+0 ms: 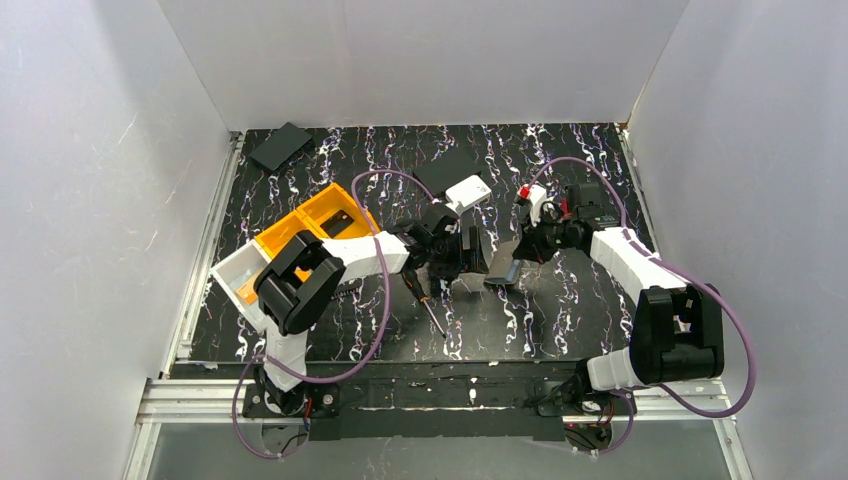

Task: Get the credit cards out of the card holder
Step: Open the card holder at the center of the board.

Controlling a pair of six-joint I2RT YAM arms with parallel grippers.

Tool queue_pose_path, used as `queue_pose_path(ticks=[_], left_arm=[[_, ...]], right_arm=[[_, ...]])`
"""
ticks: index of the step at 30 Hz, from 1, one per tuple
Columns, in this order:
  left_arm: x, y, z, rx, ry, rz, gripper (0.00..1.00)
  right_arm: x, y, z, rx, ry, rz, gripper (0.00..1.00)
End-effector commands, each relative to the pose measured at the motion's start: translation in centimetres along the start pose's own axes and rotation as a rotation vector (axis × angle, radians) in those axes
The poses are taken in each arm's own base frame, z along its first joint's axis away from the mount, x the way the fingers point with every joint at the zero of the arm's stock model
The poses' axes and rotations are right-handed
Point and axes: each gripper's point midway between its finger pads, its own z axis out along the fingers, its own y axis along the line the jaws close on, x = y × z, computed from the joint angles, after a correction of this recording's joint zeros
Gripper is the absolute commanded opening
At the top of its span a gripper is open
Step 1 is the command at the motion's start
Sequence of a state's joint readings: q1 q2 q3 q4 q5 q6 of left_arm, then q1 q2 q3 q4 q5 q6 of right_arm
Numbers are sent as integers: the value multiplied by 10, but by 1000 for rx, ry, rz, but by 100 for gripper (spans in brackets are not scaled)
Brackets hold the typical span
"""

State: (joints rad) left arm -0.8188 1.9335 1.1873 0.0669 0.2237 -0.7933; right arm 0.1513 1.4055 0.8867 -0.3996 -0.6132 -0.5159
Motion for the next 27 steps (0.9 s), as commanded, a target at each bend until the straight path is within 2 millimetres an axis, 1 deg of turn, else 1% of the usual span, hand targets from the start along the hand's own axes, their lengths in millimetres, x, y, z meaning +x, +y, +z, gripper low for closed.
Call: queue_pose_path(ticks=[1, 3, 4, 5, 8, 11, 19, 21, 23, 27], left_arm=[[-13, -21, -32, 0, -74, 119, 84], [-12, -30, -35, 16, -82, 150, 87], [-11, -33, -36, 23, -81, 159, 96], [-9, -35, -36, 29, -74, 166, 98], [-5, -40, -32, 50, -68, 177, 98], [-3, -45, -27, 59, -64, 194, 98], [-9, -56, -19, 48, -76, 229, 97], [-12, -60, -18, 46, -88, 243, 94], [-8, -54, -15, 3, -67, 255, 92], [-9, -47, -8, -54, -44, 286, 84]], right_arm=[[-10, 15, -6, -77, -60, 3, 1], [-11, 18, -6, -89, -67, 7, 1], [-11, 18, -6, -88, -70, 8, 1], [-12, 18, -6, -86, -71, 8, 1], [-10, 17, -6, -89, -71, 21, 1], [-9, 16, -4, -91, -68, 34, 1], [-6, 13, -2, -86, -54, 54, 1], [-5, 13, -1, -89, -53, 57, 1], [-5, 13, -1, -90, -53, 59, 1], [-4, 13, -1, -91, -54, 64, 1]])
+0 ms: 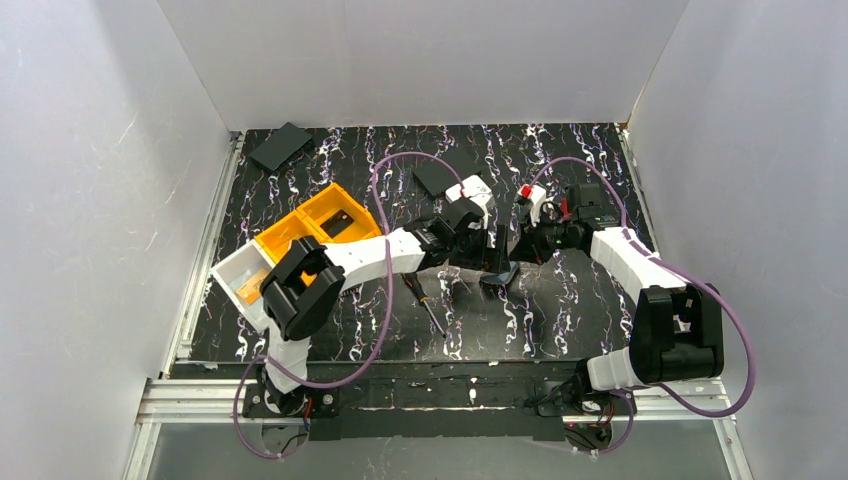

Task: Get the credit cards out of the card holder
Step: Open the card holder at the center of the board.

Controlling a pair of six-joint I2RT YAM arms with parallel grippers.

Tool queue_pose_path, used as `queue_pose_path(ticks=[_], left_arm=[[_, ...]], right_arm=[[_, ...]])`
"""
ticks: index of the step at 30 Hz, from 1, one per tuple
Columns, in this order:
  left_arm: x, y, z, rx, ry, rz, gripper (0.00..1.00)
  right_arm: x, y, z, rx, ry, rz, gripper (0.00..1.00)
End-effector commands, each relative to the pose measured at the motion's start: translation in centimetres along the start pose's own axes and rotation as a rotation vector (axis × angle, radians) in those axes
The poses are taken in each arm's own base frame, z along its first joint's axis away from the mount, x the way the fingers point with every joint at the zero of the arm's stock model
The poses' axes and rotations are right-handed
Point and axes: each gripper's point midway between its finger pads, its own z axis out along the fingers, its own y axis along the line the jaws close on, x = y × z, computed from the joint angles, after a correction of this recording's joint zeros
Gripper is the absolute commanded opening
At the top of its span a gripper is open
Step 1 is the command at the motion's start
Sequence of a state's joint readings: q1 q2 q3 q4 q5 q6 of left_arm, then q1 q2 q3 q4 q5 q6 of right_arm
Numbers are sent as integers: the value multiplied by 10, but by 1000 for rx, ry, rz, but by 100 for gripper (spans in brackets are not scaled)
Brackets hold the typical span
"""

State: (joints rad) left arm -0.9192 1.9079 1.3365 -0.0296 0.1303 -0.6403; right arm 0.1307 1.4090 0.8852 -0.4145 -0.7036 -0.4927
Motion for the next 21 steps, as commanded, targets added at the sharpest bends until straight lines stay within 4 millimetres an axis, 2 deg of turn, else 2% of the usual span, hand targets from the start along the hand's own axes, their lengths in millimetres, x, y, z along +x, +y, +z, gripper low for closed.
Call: queue_pose_path(ticks=[1, 5, 8, 10, 13, 18, 21], left_arm=[[4, 12, 6, -83, 38, 59, 82], [8, 15, 10, -90, 56, 68, 77], [10, 18, 13, -104, 65, 75, 69], [10, 21, 13, -121, 66, 78, 57], [5, 22, 9, -135, 49, 80, 30], [-2, 19, -3, -126, 2, 67, 1], [-2, 18, -13, -110, -33, 48, 0]], right_arm=[[-1, 2, 0, -20, -18, 16, 1], [-1, 1, 0, -20, -19, 22, 1], [0, 1, 1, -23, -16, 26, 1], [1, 1, 1, -23, -13, 28, 1], [2, 0, 1, -20, -13, 29, 1], [2, 0, -1, -14, -12, 26, 1], [3, -1, -2, -6, -9, 22, 1]])
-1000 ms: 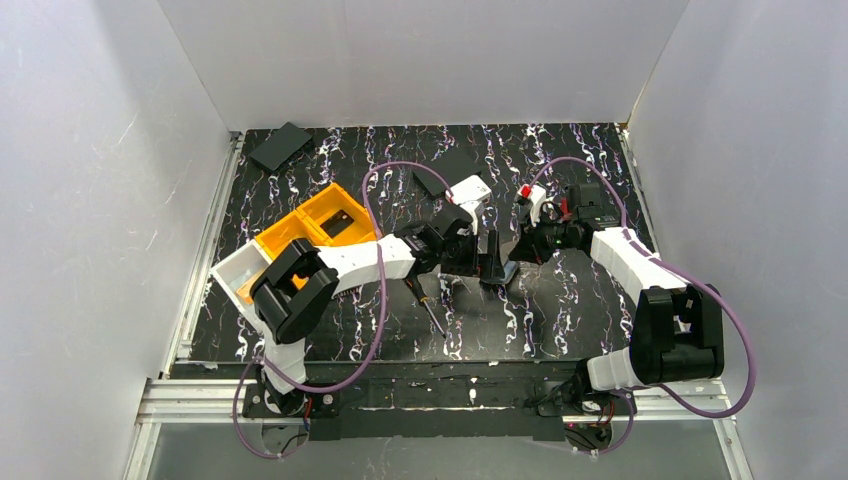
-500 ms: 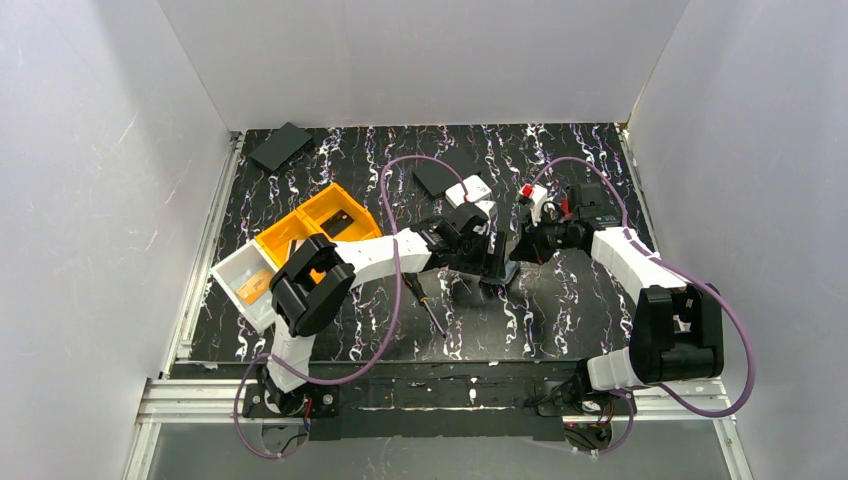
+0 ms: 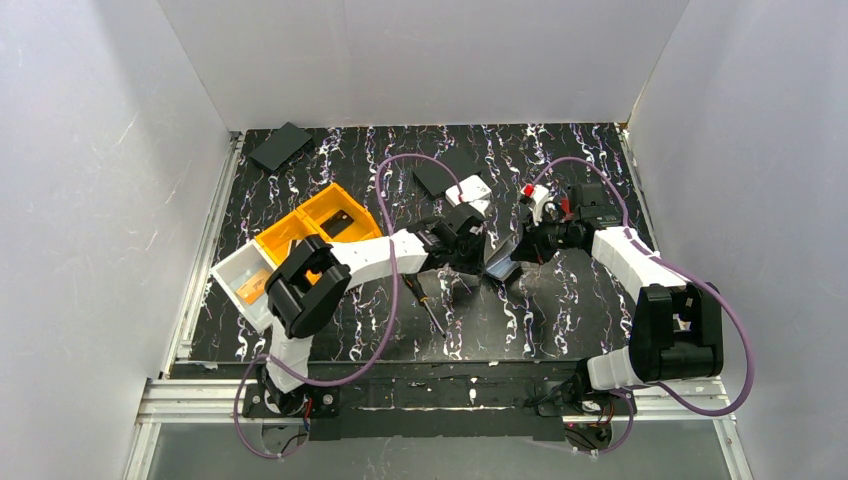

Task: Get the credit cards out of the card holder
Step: Open the card holder at the center of the board.

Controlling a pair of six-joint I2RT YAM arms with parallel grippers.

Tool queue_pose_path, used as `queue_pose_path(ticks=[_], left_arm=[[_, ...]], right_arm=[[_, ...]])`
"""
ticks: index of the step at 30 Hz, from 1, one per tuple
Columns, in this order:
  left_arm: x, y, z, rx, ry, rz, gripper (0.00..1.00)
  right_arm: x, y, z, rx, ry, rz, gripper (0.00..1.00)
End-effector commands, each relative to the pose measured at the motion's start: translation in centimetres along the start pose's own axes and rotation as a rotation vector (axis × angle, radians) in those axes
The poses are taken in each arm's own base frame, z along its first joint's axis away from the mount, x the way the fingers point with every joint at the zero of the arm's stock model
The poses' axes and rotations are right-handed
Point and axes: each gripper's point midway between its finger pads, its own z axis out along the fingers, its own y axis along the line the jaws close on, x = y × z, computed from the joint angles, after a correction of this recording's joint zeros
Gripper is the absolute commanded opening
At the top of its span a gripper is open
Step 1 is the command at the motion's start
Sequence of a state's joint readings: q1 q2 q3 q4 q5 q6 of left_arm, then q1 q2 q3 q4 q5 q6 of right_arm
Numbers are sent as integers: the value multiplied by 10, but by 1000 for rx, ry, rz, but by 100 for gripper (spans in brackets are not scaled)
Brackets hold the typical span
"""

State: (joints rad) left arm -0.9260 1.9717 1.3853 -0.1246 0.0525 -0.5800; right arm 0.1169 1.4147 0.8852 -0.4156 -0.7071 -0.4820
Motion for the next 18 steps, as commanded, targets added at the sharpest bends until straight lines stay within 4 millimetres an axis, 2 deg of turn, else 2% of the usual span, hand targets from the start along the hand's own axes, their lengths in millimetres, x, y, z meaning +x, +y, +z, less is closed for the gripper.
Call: queue_pose_path(ticks=[1, 6, 13, 17, 18], left_arm=[[-12, -5, -31, 19, -93, -22, 0], [-7, 0, -54, 47, -174, -104, 0], [23, 9, -80, 94, -186, -272, 0], [40, 24, -82, 56, -177, -334, 0], [44, 28, -79, 41, -167, -341, 0]], right_arm=[[2, 1, 0, -10, -6, -4, 1], [8, -1, 1, -5, 15, -10, 1], [17, -5, 5, 3, 46, 14, 1], [28, -19, 8, 63, 94, 46, 2], [31, -21, 9, 71, 104, 54, 5]])
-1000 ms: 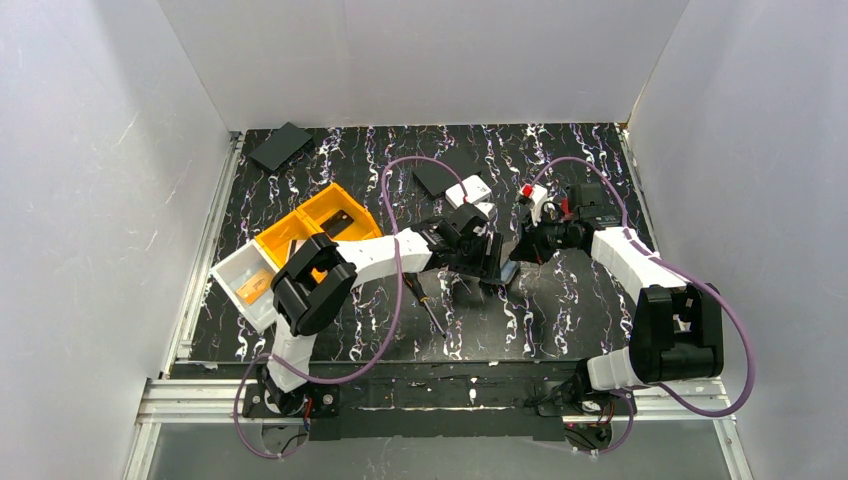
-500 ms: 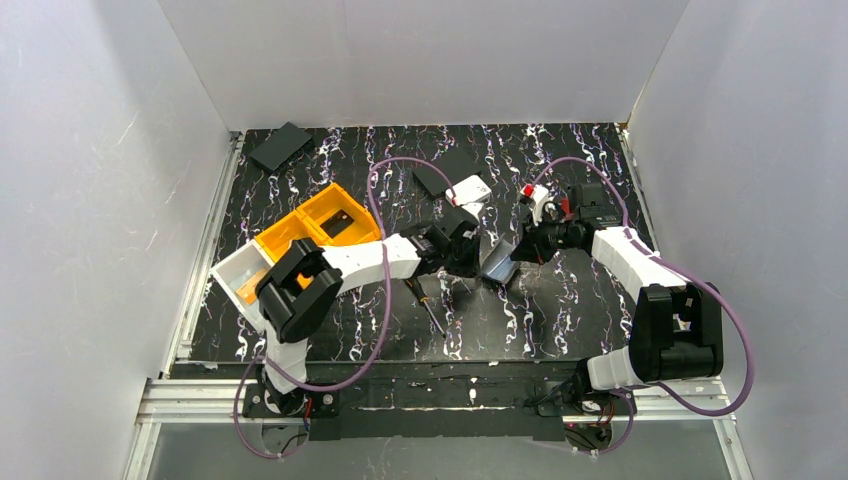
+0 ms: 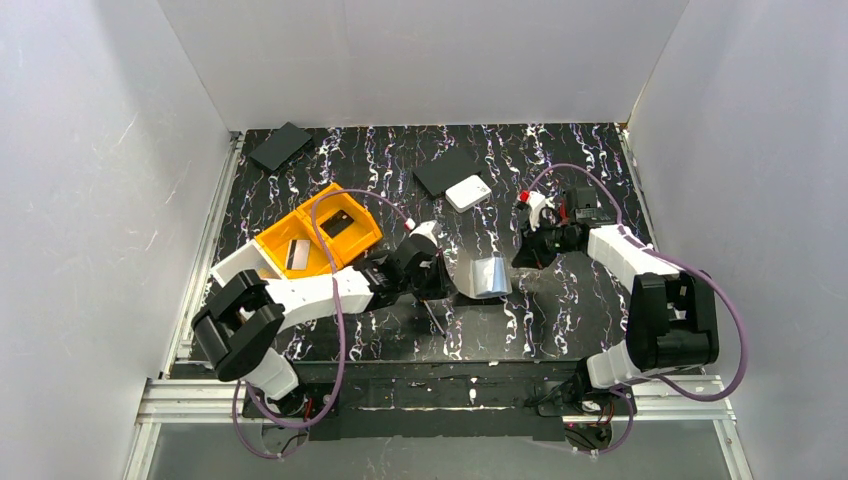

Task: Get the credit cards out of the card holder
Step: Open the card holder at the center of the board.

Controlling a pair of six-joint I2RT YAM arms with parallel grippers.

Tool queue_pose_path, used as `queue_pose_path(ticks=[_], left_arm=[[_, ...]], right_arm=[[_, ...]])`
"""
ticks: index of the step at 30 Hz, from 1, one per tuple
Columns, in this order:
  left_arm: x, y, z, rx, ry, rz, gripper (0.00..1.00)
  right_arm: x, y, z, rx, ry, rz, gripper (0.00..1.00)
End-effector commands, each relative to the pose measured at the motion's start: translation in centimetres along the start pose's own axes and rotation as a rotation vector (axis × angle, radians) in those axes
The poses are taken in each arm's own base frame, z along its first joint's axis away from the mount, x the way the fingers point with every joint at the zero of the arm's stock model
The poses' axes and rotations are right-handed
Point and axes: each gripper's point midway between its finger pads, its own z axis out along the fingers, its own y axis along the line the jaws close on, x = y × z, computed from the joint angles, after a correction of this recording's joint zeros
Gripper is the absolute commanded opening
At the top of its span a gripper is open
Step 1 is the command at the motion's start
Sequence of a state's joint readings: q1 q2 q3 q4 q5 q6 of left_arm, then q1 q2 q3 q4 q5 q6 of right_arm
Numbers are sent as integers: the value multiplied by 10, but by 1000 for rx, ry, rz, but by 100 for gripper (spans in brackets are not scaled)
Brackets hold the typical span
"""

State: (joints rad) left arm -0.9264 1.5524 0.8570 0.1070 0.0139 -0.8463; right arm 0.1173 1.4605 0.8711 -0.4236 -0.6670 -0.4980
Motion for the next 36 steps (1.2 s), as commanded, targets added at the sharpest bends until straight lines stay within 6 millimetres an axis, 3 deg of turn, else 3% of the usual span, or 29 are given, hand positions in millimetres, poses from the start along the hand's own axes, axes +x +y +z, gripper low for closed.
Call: queue_pose_path(ticks=[1, 3, 6, 12, 15, 18, 24, 28, 31, 36], left_arm=[[-1, 7, -3, -26, -41, -87, 0], [7, 15, 4, -57, -10, -98, 1], [13, 27, 9, -126, 16, -111, 16], [1, 29, -5, -171, -18, -85, 40], [-9, 21, -17, -147, -46, -48, 43], [-18, -8, -29, -4, -72, -2, 54], [-17, -55, -46, 161, -23, 75, 78], [-16, -73, -41, 158, -28, 119, 91], [-16, -72, -26, 77, -21, 162, 95], [-18, -63, -2, -66, -23, 209, 98]], right_arm=[[12, -15, 3, 63, 50, 32, 6], [16, -18, 4, 75, 68, 44, 11], [21, -21, 5, 89, 85, 56, 18], [22, -32, -1, 162, 106, 65, 41], [19, -38, -6, 212, 100, 55, 53], [17, -44, -11, 259, 91, 46, 59], [3, -40, -19, 255, 35, 40, 59], [-8, -27, -23, 179, -43, 71, 59], [-9, -24, -22, 160, -64, 92, 56], [-7, -27, -18, 162, -50, 133, 33]])
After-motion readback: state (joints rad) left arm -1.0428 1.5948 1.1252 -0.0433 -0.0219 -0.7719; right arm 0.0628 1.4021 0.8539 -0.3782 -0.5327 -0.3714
